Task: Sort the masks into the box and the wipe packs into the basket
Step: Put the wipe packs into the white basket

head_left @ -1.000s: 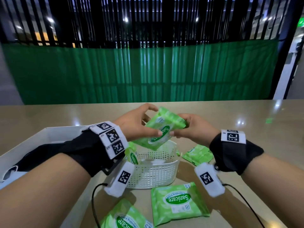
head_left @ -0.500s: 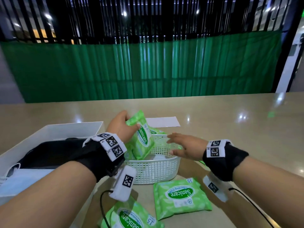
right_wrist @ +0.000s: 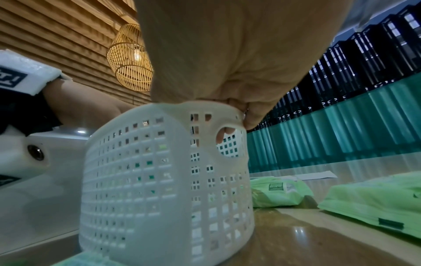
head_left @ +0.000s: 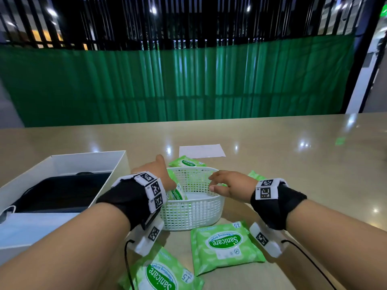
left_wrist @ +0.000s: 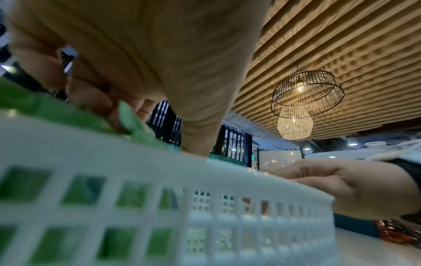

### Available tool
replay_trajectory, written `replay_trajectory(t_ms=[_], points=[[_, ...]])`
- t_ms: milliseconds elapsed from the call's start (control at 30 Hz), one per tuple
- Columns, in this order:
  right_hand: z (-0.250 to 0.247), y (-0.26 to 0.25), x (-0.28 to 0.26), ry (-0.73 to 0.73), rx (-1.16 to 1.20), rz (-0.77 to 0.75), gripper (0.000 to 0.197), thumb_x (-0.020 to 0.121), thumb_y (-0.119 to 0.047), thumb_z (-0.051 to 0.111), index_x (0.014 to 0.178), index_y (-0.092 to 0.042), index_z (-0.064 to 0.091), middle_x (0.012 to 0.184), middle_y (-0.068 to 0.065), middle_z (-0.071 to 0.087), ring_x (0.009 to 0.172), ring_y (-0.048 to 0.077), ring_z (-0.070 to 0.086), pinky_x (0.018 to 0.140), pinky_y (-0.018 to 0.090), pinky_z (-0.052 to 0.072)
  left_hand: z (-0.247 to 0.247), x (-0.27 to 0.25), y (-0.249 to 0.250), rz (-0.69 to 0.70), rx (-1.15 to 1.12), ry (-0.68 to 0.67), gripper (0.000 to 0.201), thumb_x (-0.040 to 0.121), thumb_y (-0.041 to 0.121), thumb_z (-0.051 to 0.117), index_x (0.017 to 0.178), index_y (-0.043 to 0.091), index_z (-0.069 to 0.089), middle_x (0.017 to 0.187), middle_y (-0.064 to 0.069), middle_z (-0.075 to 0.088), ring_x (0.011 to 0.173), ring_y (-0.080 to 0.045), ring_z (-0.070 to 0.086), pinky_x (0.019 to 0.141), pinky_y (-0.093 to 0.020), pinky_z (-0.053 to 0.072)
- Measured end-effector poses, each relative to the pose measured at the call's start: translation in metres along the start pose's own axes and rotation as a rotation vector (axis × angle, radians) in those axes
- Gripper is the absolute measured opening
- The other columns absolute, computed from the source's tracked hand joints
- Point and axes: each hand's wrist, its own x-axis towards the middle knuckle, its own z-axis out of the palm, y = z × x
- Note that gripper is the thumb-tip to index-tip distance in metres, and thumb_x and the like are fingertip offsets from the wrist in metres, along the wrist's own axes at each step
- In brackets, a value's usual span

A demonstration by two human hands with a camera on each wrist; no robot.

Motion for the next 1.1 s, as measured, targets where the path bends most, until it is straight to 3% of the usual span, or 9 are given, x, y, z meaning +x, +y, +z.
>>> replay_trajectory(t_ms=[200,333,400,467,600,733,833,967,1100], points=[[-0.003,-0.003,-0.005,0.045,0.03,-0.006,0.028,0.094,-0.034,0.054,0.115,-0.018,0.063,0.124,-0.004,0.054,0.107,0.011,0.052,0.089,0.022,0.036,0.008,0.006,-0.017,-0.064,-0.006,0.027,0.084,0.067,0.064,0.068,0.132,0.025,0.031,0.129,-0.005,0.037,0.121,-0.029,0.038,0.094,-0.042,0.04],[-0.013,0.0,-0.026,0.311,0.134,-0.035,0.009,0.086,-0.018,0.064,0.086,-0.026,0.058,0.089,-0.007,0.054,0.078,0.007,0.05,0.074,0.022,0.037,0.018,0.002,-0.029,-0.098,-0.242,-0.155,0.093,0.072,0.055,0.071,0.145,0.027,0.019,0.138,-0.011,0.034,0.123,-0.033,0.044,0.093,-0.038,0.041],[-0.019,0.003,-0.04,0.193,0.114,0.004,0.018,0.083,-0.016,0.063,0.075,-0.025,0.051,0.08,-0.007,0.055,0.074,0.01,0.053,0.068,0.026,0.04,0.022,0.001,-0.029,-0.101,-0.268,-0.145,0.093,0.075,0.052,0.069,0.147,0.029,0.016,0.14,-0.011,0.03,0.126,-0.035,0.042,0.096,-0.037,0.04],[-0.018,0.002,-0.055,-0.126,-0.02,0.079,0.014,0.082,-0.027,0.068,0.089,-0.024,0.055,0.089,-0.008,0.055,0.087,0.015,0.057,0.076,0.029,0.046,0.027,-0.001,-0.027,-0.112,-0.247,-0.12,0.091,0.076,0.053,0.066,0.147,0.032,0.014,0.141,-0.011,0.027,0.128,-0.037,0.04,0.1,-0.04,0.038],[0.009,0.003,-0.072,-0.466,-0.279,0.131,0.093,0.062,-0.059,0.076,0.139,-0.031,0.033,0.129,-0.013,0.044,0.122,0.013,0.048,0.102,0.036,0.042,0.037,0.0,-0.024,-0.151,-0.212,-0.082,0.089,0.074,0.057,0.062,0.145,0.035,0.013,0.14,-0.01,0.026,0.13,-0.04,0.031,0.104,-0.045,0.032],[0.026,0.003,-0.073,-0.484,-0.293,0.009,0.109,0.065,-0.055,0.078,0.148,-0.024,0.015,0.141,-0.002,0.036,0.129,0.017,0.038,0.108,0.037,0.034,0.041,-0.002,-0.023,-0.168,-0.247,-0.029,0.087,0.074,0.054,0.063,0.144,0.034,0.017,0.138,-0.01,0.028,0.129,-0.04,0.029,0.103,-0.044,0.03],[0.03,0.001,-0.069,-0.44,-0.231,0.003,0.104,0.067,-0.049,0.079,0.148,-0.022,0.019,0.14,0.0,0.039,0.128,0.017,0.038,0.107,0.032,0.033,0.041,-0.003,-0.023,-0.168,-0.276,-0.01,0.085,0.073,0.052,0.064,0.144,0.035,0.019,0.138,-0.01,0.029,0.128,-0.039,0.029,0.103,-0.043,0.03],[0.03,0.003,-0.068,-0.382,-0.311,-0.003,0.103,0.043,-0.067,0.061,0.133,-0.022,0.038,0.114,-0.006,0.044,0.105,0.014,0.039,0.093,0.029,0.04,0.041,-0.003,-0.024,-0.16,-0.27,-0.017,0.085,0.075,0.053,0.063,0.144,0.035,0.017,0.138,-0.011,0.029,0.127,-0.04,0.03,0.102,-0.042,0.031],[0.014,0.008,-0.073,-0.289,-0.408,-0.056,0.102,0.03,-0.075,0.043,0.119,-0.024,0.041,0.097,-0.013,0.032,0.093,0.012,0.029,0.085,0.024,0.03,0.042,-0.003,-0.025,-0.152,-0.259,-0.013,0.087,0.075,0.054,0.062,0.145,0.034,0.016,0.139,-0.011,0.029,0.127,-0.039,0.031,0.103,-0.041,0.031]])
